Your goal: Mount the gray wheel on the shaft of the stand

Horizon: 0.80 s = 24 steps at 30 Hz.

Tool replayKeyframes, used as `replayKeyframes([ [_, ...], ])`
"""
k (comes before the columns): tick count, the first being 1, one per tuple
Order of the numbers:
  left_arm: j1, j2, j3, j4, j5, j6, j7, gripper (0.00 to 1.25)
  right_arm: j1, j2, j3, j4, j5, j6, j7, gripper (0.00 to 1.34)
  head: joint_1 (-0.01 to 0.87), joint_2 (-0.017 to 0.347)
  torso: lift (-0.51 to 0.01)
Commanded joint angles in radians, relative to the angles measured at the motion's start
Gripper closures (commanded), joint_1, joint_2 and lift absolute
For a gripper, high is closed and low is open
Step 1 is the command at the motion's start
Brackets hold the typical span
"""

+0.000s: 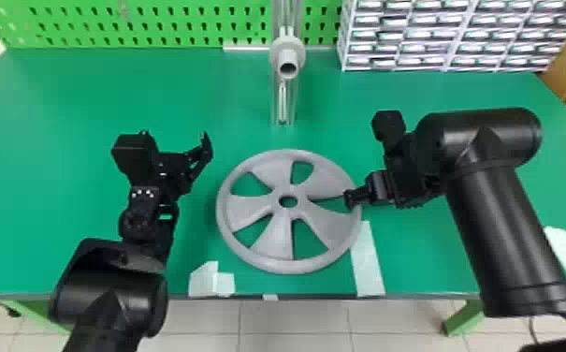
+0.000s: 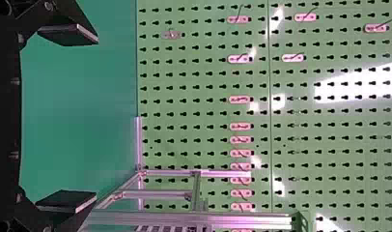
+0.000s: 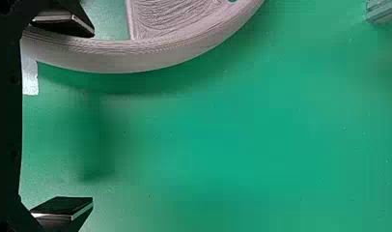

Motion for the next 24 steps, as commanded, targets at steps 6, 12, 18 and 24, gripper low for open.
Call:
replayKeyframes([
  [6, 0.001, 0.0, 0.002, -0.002, 0.0, 0.0, 0.002, 0.15, 0.0, 0.003, 0.016, -0.01, -0.025, -0.001, 0.0, 0.08, 0.865, 0.052, -0.101],
  [12, 0.001, 0.0, 0.002, -0.002, 0.0, 0.0, 0.002, 0.15, 0.0, 0.003, 0.028, -0.02, -0.034, -0.002, 0.0, 0.08, 0.865, 0.052, -0.101],
  [18, 0.001, 0.0, 0.003, -0.004, 0.0, 0.0, 0.003, 0.15, 0.0, 0.003, 0.03, -0.02, -0.035, -0.004, 0.0, 0.08, 0.865, 0.052, -0.101],
  [24, 0.001, 0.0, 0.003, -0.004, 0.0, 0.0, 0.003, 0.15, 0.003, 0.003, 0.031, -0.02, -0.034, -0.005, 0.0, 0.08, 0.865, 0.052, -0.101],
])
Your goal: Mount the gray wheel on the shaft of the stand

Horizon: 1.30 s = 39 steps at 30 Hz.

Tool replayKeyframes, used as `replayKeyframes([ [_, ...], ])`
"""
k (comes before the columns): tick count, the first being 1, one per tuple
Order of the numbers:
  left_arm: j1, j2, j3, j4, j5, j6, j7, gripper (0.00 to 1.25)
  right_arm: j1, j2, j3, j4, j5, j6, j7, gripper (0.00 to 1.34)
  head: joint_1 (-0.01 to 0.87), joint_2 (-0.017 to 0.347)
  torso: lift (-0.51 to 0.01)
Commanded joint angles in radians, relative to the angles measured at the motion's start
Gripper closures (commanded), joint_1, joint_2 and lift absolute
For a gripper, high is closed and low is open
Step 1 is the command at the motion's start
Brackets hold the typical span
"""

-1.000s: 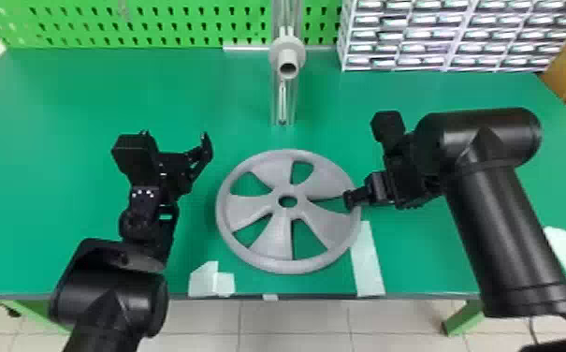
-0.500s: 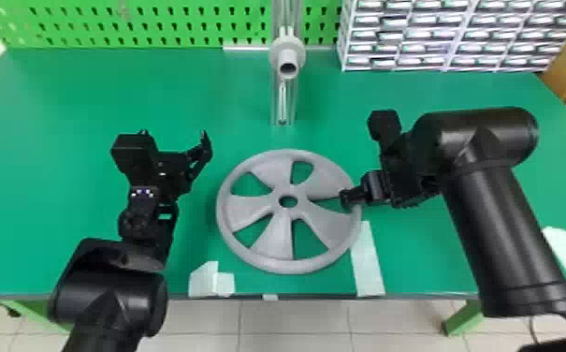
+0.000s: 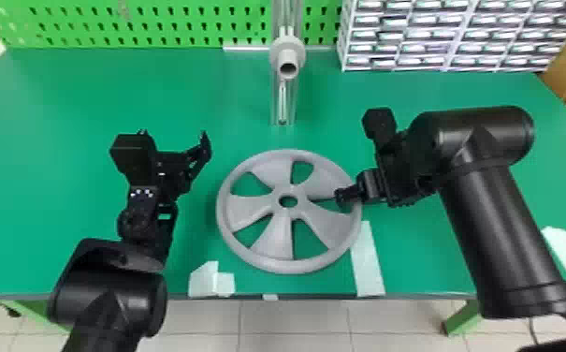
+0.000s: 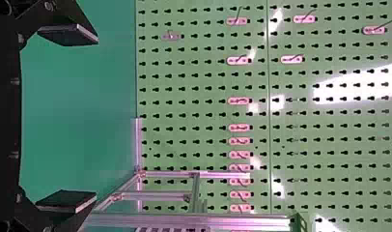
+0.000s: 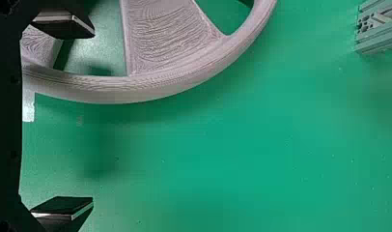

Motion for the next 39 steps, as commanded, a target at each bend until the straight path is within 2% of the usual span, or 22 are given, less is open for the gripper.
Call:
replayKeyframes([
  [1, 0.0, 0.0, 0.0, 0.0, 0.0, 0.0, 0.0, 0.15, 0.002, 0.0, 0.001, 0.0, 0.003, -0.001, 0.0, 0.08, 0.865, 0.052, -0.101],
  [6, 0.0, 0.0, 0.0, 0.0, 0.0, 0.0, 0.0, 0.15, 0.002, 0.0, 0.001, 0.0, 0.004, -0.001, 0.0, 0.14, 0.865, 0.052, -0.101],
  [12, 0.001, 0.0, 0.0, -0.003, 0.0, 0.0, 0.0, 0.15, 0.002, 0.0, -0.003, 0.0, 0.004, 0.001, 0.0, 0.55, 0.865, 0.052, -0.101],
  [17, 0.001, 0.0, 0.0, -0.003, 0.0, 0.0, 0.0, 0.15, 0.0, -0.002, -0.003, 0.0, 0.004, 0.001, 0.0, 0.6, 0.865, 0.052, -0.101],
  [22, 0.001, 0.0, 0.0, -0.003, 0.0, 0.0, 0.0, 0.15, 0.0, -0.002, -0.002, 0.0, 0.004, 0.002, 0.0, 0.72, 0.865, 0.052, -0.101],
  [33, 0.003, 0.0, 0.0, -0.005, 0.0, 0.0, 0.0, 0.15, -0.001, -0.002, 0.0, 0.0, 0.006, 0.002, 0.0, 0.88, 0.865, 0.052, -0.101],
  [39, 0.003, 0.0, 0.0, -0.005, 0.0, 0.0, 0.0, 0.15, -0.001, -0.003, 0.001, 0.0, 0.007, 0.002, 0.0, 1.03, 0.865, 0.052, -0.101],
])
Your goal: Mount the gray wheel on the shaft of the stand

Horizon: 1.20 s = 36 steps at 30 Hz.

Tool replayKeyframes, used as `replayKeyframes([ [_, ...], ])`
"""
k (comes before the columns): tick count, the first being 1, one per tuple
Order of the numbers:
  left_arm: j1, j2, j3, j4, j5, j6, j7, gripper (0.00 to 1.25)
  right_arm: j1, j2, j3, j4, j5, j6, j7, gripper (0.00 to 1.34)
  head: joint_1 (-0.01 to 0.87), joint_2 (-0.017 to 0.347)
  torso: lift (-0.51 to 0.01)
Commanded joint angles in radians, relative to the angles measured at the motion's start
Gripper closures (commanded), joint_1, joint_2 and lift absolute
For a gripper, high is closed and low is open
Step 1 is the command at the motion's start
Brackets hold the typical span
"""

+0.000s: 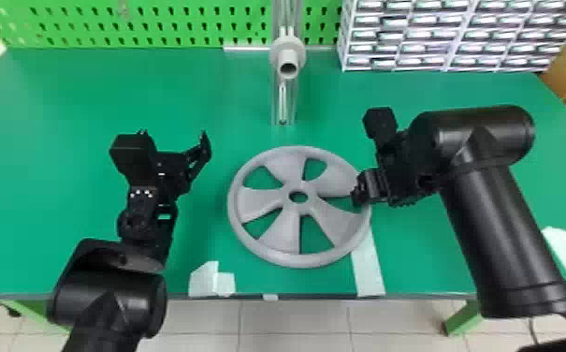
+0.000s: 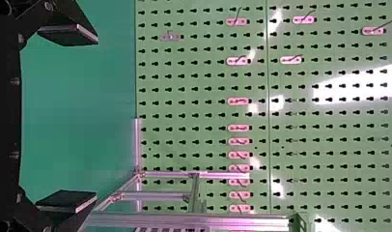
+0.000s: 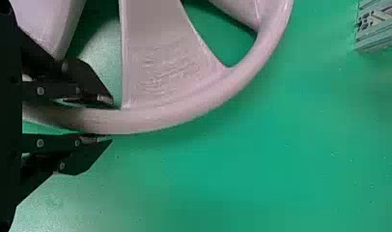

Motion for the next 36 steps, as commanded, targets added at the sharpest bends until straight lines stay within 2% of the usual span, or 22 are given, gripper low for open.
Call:
replayKeyframes([
  [1, 0.0, 0.0, 0.0, 0.0, 0.0, 0.0, 0.0, 0.15, -0.001, -0.001, 0.001, 0.0, 0.003, 0.0, 0.0, 1.06, 0.865, 0.052, -0.101],
  [5, 0.0, 0.0, 0.0, 0.0, 0.0, 0.0, 0.0, 0.15, -0.001, -0.001, 0.002, -0.003, 0.006, 0.0, 0.0, 1.13, 0.865, 0.052, -0.101],
  [18, 0.0, 0.0, 0.0, -0.002, -0.002, 0.0, 0.0, 0.15, 0.002, -0.002, 0.008, -0.024, 0.026, -0.005, 0.0, 1.14, 0.865, 0.052, -0.101],
  [30, 0.0, 0.0, 0.002, -0.005, -0.003, 0.002, 0.003, 0.15, 0.029, -0.004, 0.022, -0.101, 0.043, -0.052, 0.0, 1.14, 0.865, 0.052, -0.101],
  [36, 0.0, 0.0, 0.0, -0.005, -0.003, 0.002, 0.008, 0.15, 0.063, -0.01, 0.022, -0.158, 0.041, -0.12, 0.0, 1.15, 0.865, 0.052, -0.101],
])
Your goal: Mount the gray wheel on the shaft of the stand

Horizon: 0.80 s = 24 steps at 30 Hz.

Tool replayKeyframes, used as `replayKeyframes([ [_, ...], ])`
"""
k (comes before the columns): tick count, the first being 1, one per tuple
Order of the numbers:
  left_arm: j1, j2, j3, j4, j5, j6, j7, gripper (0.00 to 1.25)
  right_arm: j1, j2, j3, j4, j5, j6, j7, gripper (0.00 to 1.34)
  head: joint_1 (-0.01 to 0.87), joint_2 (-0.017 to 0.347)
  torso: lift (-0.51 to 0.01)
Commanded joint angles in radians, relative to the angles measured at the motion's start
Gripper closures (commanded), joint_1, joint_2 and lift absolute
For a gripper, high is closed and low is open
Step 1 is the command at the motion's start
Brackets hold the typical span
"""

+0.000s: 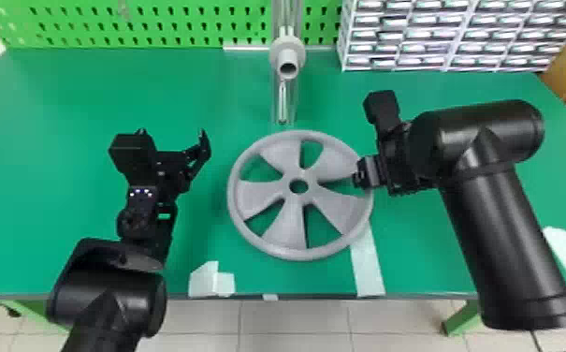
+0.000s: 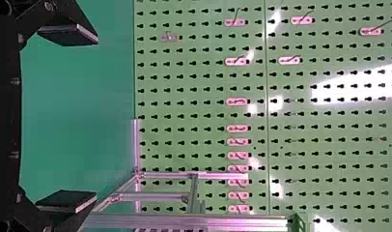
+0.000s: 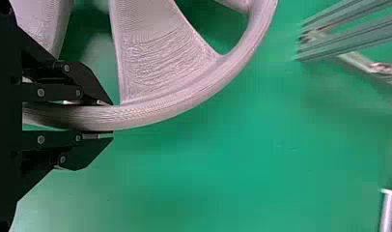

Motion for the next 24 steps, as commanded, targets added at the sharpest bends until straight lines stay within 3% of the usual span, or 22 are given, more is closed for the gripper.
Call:
replayKeyframes([
  [1, 0.002, 0.0, 0.001, 0.0, 0.0, 0.0, 0.002, 0.15, 0.031, -0.005, 0.001, -0.041, -0.003, -0.06, 0.0, 1.15, 0.865, 0.052, -0.101],
  [12, 0.009, 0.0, 0.012, -0.031, 0.002, 0.021, 0.011, 0.15, 0.08, -0.015, 0.013, -0.081, -0.003, -0.198, 0.0, 1.17, 0.865, 0.052, -0.101],
  [24, 0.101, 0.008, -0.002, -0.219, 0.017, 0.098, 0.048, 0.15, 0.115, -0.016, 0.012, -0.09, -0.002, -0.287, 0.0, 1.17, 0.865, 0.052, -0.101],
])
